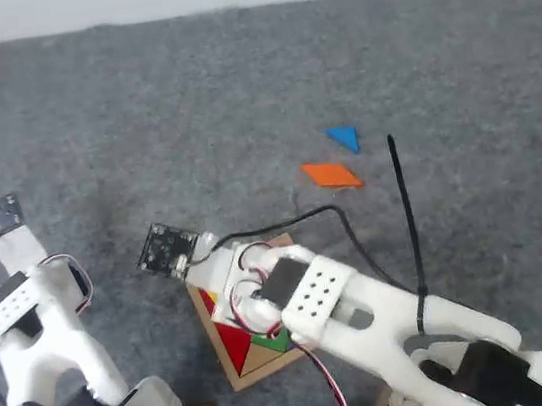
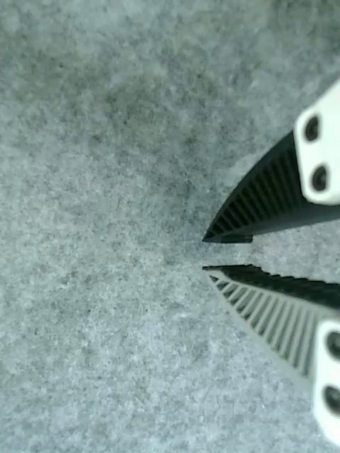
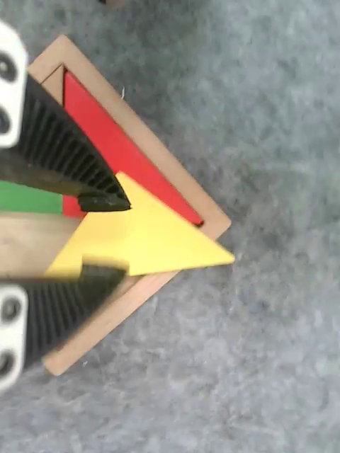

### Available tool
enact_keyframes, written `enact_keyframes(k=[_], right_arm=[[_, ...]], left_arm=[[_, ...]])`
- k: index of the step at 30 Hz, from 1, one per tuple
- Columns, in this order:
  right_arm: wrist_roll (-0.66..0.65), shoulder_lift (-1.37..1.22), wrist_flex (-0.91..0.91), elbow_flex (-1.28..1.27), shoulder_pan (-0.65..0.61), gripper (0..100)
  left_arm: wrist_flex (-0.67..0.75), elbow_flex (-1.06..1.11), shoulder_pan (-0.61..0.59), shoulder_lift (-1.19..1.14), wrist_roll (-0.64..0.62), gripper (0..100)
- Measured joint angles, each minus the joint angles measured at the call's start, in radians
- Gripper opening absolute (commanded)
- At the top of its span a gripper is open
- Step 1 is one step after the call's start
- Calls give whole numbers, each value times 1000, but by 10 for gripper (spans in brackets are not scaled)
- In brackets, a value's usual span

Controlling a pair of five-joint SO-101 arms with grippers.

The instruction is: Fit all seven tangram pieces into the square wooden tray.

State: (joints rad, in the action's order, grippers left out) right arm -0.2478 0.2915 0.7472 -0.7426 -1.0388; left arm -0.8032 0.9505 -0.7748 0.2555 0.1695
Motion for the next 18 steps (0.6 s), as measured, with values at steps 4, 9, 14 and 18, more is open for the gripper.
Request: enact_keyframes(k=[4,9,14,18], right_arm=[[72,-31,-38,12,-11,224],[123,-198,-43,92,-18,224],[107,-253,-44,104,-25,221],[31,-253,-46,104,-25,220]], left_arm=[[0,0,0,0,0,51],[0,0,0,0,0,51],[0,0,0,0,0,51],[0,0,0,0,0,51]])
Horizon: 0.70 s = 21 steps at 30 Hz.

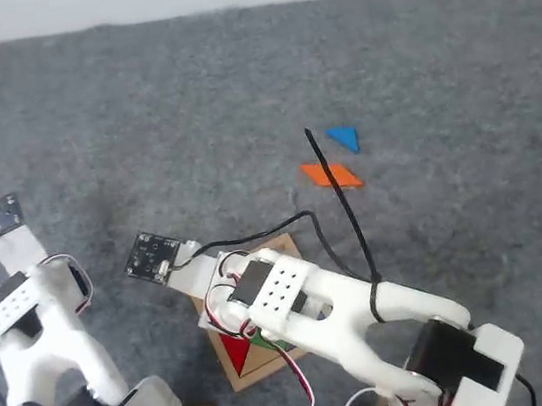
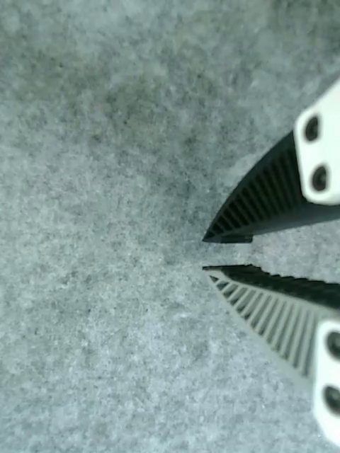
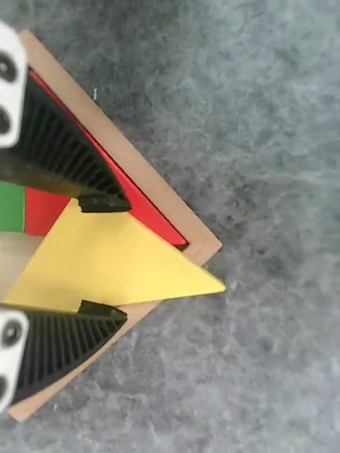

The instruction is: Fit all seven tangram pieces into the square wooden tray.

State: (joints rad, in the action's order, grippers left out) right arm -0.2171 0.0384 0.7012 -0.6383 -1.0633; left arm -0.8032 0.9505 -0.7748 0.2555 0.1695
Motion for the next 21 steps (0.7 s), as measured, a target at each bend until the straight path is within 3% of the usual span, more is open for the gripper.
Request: enact_keyframes(k=[11,21], right_arm=[[-281,-2,126,0,135,220],[-311,23,155,2,176,218]], left_arm=[[0,0,0,0,0,51],[0,0,0,0,0,51]])
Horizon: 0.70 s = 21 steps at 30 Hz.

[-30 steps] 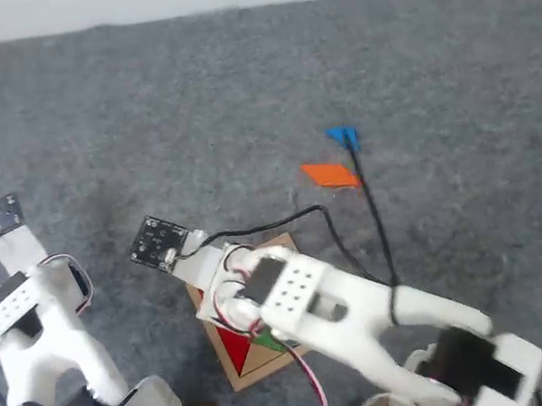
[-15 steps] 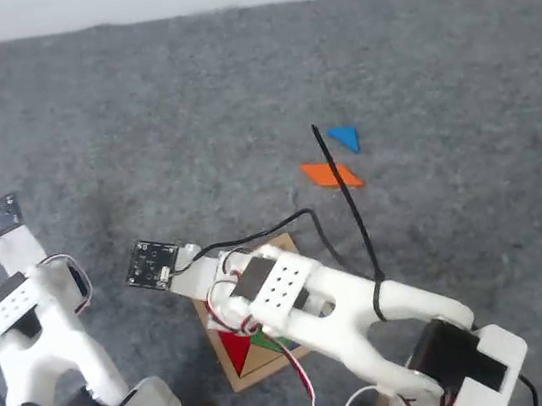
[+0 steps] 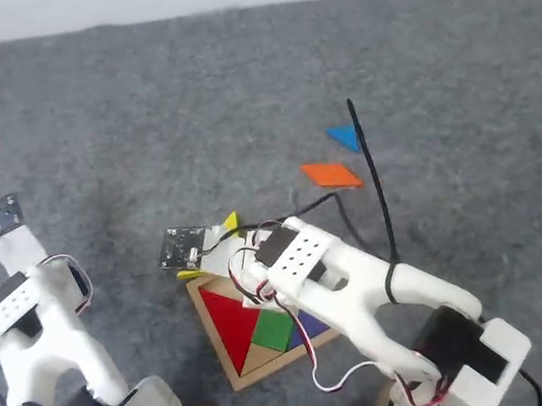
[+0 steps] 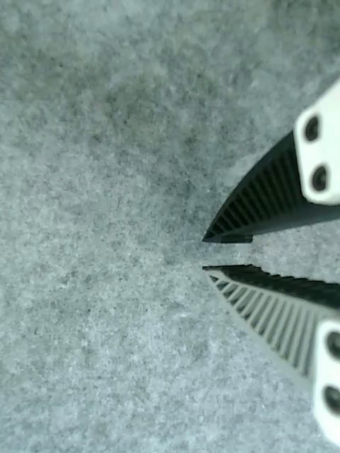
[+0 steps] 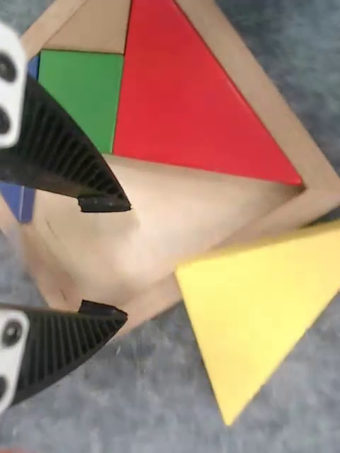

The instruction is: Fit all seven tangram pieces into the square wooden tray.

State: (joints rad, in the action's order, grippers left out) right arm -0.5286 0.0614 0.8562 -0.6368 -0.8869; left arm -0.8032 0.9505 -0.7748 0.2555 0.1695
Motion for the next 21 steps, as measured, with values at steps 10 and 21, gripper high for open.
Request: enact_keyframes(k=[10,21], right_arm=[[232,186,-127,32,3,58],[359,-342,-28,539,46,54]], left_arm=[[0,0,0,0,0,51],[0,0,0,0,0,51]])
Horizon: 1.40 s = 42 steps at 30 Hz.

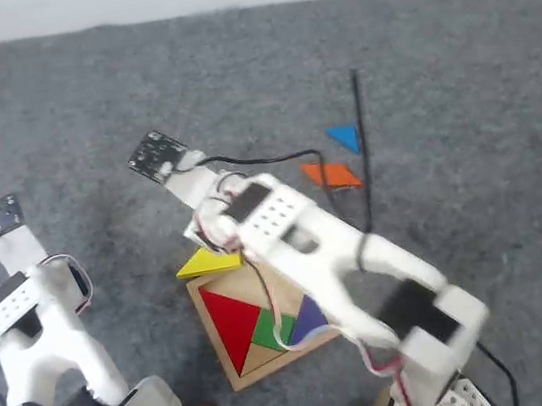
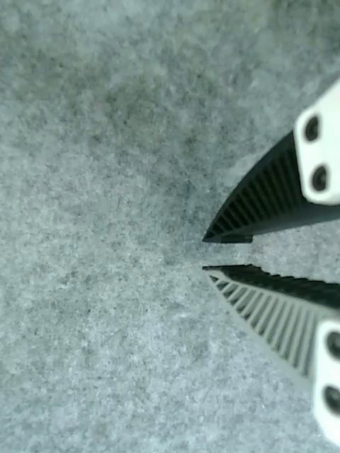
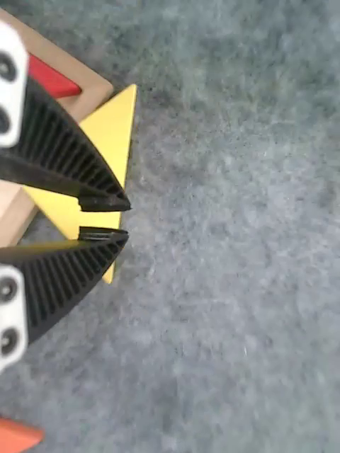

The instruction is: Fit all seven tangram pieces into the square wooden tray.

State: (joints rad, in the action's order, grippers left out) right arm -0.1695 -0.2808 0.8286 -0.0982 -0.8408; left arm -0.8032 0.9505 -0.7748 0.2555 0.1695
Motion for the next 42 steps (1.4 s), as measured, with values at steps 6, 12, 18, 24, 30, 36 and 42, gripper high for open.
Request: enact_keyframes(k=[6,12,18,24,30,36,42], right_arm=[[3,-287,209,361,0,54],[3,-465,361,631,2,54],[31,-555,454,764,2,11],[55,-574,506,787,2,6],[55,-574,560,787,2,6],[55,-574,621,790,2,6],[29,-574,641,790,2,6]], left_arm=[[0,0,0,0,0,51],[0,0,0,0,0,51],[0,0,0,0,0,51],[0,0,0,0,0,51],[0,0,0,0,0,51],[0,0,0,0,0,51],[0,0,0,0,0,51]])
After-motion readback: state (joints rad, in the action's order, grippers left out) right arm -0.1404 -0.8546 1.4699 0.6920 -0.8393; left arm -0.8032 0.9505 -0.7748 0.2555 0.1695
